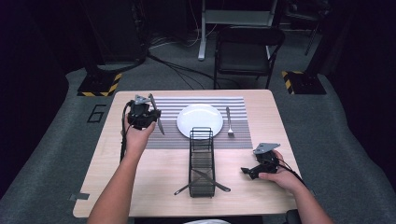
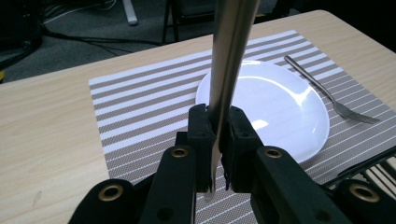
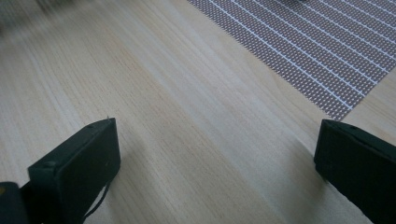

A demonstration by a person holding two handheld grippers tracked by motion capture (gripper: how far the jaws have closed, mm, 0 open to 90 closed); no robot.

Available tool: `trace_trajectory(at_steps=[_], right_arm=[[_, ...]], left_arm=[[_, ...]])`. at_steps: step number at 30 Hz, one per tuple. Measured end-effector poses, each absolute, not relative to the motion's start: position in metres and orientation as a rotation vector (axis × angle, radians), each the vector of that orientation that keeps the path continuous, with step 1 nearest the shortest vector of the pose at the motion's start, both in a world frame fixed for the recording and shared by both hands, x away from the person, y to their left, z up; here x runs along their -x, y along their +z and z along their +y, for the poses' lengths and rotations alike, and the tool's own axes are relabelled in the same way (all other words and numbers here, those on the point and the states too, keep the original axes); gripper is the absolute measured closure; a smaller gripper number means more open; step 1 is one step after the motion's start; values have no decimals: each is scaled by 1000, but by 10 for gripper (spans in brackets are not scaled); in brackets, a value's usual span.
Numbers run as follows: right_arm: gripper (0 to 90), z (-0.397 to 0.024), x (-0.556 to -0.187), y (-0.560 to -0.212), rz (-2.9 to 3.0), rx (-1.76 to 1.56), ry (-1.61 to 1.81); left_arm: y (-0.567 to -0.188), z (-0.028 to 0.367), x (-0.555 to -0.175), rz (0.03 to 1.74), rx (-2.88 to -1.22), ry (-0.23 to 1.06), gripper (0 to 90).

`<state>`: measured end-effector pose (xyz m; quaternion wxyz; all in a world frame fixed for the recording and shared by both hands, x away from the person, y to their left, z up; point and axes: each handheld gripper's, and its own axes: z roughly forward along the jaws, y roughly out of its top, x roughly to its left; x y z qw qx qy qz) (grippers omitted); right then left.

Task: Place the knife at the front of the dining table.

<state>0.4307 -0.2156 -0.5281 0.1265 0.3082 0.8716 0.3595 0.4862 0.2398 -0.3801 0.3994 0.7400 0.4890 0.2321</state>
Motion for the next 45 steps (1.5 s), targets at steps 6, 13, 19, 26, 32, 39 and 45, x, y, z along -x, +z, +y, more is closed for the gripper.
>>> trace_trajectory(at_steps=[6,13,19,26,32,39,45], right_arm=[[0,-216,-431,-528,2538,-897,1046],[0,-216,-431,-528,2536,-899,1047],[0,-216,-431,-528,2537,-898,1046],[0,-216,-431,-528,2538,-898,1046],[0,-216,-431,-528,2537,-899,1047],[0,-216,-431,-528,2536,-888,1049],[0,-216,-432,-528,2533,-877,1051]], left_arm=[[-393,240,-489,1261,-1884,575,827],[-401,242,-491,1280,-1904,561,827],[-407,244,-494,1297,-1884,553,827],[-408,241,-499,1298,-1881,561,827],[-409,237,-508,1304,-1879,560,827],[-413,237,-516,1329,-1835,563,827],[-415,236,-525,1350,-1828,547,827]])
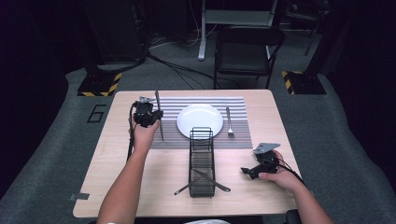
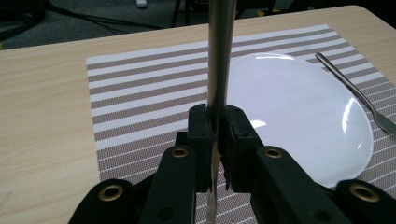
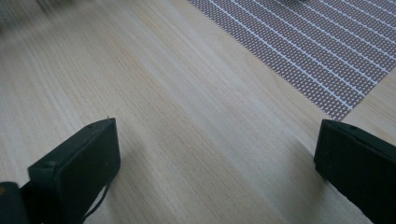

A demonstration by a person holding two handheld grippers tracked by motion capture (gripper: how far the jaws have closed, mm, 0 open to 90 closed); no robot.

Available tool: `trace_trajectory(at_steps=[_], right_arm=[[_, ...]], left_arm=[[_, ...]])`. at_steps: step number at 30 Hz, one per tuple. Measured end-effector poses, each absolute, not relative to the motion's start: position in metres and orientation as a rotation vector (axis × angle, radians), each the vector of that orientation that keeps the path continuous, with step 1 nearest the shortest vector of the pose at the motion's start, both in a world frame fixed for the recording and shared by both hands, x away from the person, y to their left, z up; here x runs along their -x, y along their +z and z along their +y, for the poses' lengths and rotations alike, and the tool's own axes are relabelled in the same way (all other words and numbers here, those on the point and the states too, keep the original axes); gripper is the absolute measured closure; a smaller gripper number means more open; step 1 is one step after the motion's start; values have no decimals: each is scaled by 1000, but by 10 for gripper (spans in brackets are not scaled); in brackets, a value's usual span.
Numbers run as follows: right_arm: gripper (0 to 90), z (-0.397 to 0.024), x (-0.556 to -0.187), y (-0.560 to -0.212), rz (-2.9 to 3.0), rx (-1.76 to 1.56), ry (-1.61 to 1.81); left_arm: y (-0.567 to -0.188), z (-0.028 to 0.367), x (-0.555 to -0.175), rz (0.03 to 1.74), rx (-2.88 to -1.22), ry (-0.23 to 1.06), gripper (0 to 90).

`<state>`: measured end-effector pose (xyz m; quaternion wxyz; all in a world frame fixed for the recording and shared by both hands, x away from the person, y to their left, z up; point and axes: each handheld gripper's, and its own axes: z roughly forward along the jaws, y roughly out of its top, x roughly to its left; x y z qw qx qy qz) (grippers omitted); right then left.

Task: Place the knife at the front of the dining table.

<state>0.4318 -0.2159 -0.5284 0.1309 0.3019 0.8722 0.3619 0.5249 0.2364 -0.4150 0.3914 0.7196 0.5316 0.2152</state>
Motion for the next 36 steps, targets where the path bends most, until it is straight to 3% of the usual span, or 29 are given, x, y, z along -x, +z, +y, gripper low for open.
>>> trace_trajectory(at_steps=[36], right_arm=[[0,-216,-432,-528,2534,-878,1051]], left_arm=[[-453,233,-563,1476,-1704,522,828]])
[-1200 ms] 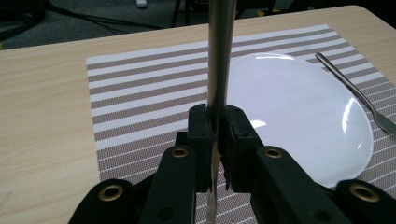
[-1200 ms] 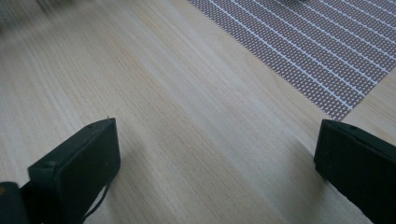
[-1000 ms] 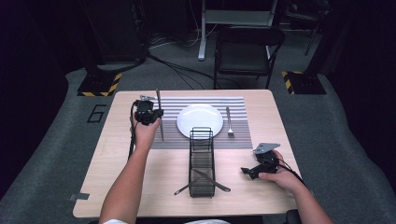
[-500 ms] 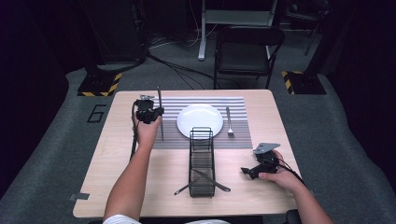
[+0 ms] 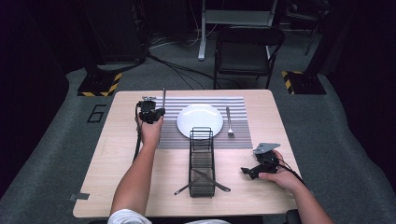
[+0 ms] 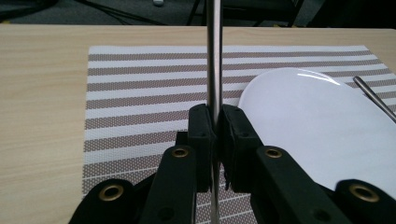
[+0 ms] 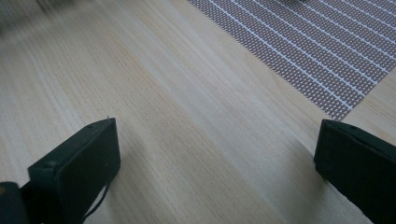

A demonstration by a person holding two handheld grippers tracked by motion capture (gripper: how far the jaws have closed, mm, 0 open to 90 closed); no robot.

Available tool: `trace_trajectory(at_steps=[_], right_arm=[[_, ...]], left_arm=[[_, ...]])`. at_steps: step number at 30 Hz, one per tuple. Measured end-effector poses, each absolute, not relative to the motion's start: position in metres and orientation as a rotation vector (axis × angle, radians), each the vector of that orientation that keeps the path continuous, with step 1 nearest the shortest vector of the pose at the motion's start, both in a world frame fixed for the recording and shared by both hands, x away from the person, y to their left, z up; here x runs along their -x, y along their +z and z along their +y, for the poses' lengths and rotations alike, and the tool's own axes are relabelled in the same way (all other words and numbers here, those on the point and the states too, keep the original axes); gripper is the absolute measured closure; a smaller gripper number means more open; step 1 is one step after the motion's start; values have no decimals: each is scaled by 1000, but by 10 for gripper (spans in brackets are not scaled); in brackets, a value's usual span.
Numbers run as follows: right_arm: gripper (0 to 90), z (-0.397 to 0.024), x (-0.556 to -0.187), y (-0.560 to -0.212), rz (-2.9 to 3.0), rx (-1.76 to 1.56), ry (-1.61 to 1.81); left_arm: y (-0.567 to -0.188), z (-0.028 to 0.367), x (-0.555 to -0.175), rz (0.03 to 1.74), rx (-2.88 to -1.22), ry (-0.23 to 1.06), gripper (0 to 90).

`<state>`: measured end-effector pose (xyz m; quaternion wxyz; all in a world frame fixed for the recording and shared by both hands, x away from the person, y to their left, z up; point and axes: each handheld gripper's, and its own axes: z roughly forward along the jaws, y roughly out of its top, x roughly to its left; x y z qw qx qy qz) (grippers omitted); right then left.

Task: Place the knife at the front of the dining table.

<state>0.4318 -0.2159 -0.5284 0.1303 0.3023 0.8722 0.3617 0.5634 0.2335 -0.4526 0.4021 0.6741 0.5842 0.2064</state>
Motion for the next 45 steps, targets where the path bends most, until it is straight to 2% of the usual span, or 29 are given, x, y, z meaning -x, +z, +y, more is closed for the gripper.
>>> trace_trajectory(at_steps=[23,45], right_arm=[[0,-216,-432,-528,2535,-873,1053],[0,-216,-432,-528,2537,-883,1051]], left_arm=[[-473,222,-589,1567,-1643,511,829],[-509,224,-606,1678,-1605,445,828]])
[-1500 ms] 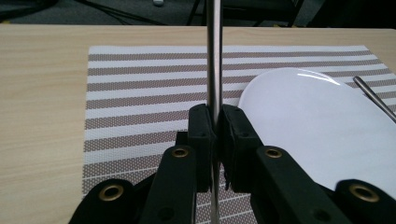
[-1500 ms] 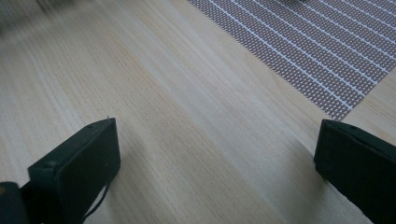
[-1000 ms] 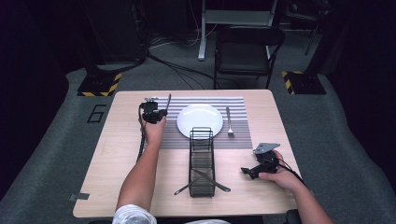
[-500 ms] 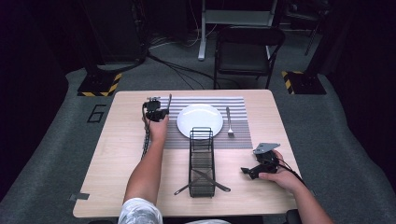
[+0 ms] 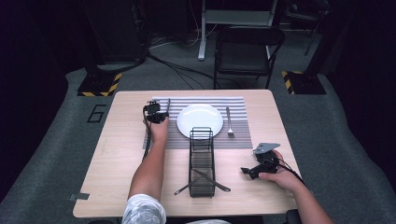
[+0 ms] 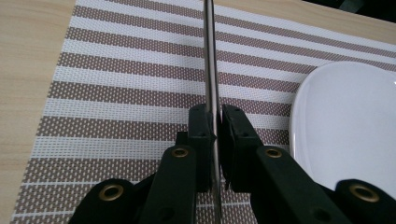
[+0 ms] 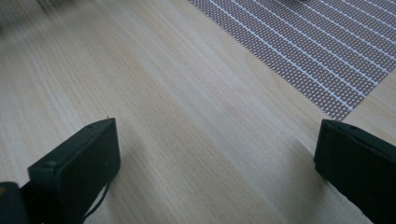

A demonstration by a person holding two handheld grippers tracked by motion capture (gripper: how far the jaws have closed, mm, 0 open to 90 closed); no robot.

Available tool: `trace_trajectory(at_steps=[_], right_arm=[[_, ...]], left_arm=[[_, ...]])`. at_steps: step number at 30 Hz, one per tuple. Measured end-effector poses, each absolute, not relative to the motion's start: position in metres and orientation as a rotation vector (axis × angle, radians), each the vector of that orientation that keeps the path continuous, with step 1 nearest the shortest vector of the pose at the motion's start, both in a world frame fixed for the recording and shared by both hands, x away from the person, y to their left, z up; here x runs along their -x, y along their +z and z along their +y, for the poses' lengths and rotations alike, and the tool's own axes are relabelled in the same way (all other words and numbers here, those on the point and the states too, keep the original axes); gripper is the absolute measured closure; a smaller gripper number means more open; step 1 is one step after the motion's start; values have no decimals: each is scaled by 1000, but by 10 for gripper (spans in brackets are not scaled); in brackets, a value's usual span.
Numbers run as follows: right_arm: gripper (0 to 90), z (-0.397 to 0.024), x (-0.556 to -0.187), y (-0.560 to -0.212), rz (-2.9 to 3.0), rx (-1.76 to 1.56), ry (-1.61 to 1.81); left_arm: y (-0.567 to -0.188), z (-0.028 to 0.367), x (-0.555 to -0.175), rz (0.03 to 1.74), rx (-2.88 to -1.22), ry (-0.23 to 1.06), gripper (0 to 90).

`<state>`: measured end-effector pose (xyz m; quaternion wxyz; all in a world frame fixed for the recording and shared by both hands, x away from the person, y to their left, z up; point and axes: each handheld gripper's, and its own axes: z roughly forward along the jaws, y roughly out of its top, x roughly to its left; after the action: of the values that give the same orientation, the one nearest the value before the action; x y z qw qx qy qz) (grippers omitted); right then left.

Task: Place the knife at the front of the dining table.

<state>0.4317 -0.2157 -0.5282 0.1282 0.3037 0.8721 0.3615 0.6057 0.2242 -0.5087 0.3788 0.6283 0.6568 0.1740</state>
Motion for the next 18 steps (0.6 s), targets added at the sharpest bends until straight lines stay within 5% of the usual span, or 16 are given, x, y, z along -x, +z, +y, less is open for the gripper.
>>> trace_trajectory(at_steps=[18], right_arm=[[0,-216,-432,-528,2536,-883,1051]], left_arm=[[-518,224,-609,1704,-1603,433,822]])
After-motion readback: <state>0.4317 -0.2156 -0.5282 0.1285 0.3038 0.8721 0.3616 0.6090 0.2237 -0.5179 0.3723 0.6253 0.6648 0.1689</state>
